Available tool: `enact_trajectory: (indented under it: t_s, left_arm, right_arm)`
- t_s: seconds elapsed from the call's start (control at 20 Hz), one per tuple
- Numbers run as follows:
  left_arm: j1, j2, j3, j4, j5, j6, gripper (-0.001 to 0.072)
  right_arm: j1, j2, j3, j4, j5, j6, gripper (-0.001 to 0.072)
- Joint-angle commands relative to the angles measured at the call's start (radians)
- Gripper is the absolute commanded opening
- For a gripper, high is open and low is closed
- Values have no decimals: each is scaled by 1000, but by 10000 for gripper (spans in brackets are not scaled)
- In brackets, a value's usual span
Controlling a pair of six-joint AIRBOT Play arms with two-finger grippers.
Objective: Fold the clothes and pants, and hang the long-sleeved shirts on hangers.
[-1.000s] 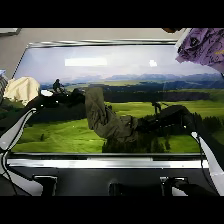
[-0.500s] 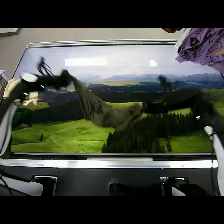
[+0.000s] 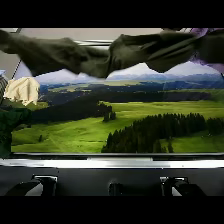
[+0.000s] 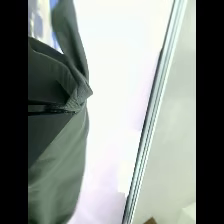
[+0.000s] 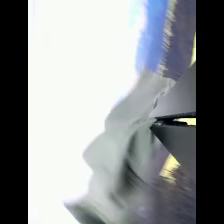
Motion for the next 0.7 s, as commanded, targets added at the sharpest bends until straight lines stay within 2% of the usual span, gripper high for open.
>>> enact_trajectory:
  t_s: [0.0, 0.15, 0.35, 0.5, 0.65]
  left_arm:
    - [2, 165, 10, 112, -218, -59, 12]
    - [1, 184, -11, 111, -374, -92, 13]
    - [-26, 144, -227, 111, -348, -97, 13]
    - [-68, 62, -484, 111, -213, -101, 13]
    - [-98, -60, -733, 108, 84, -215, 14]
  right_arm:
    - [0, 121, 51, -98, -25, 41, 30]
    - [1, 108, 48, -95, -84, 51, 31]
    - [1, -48, -13, -74, -133, 51, 31]
    - [2, -236, -84, -10, -118, 51, 31]
    - [2, -466, -135, 47, -41, 51, 31]
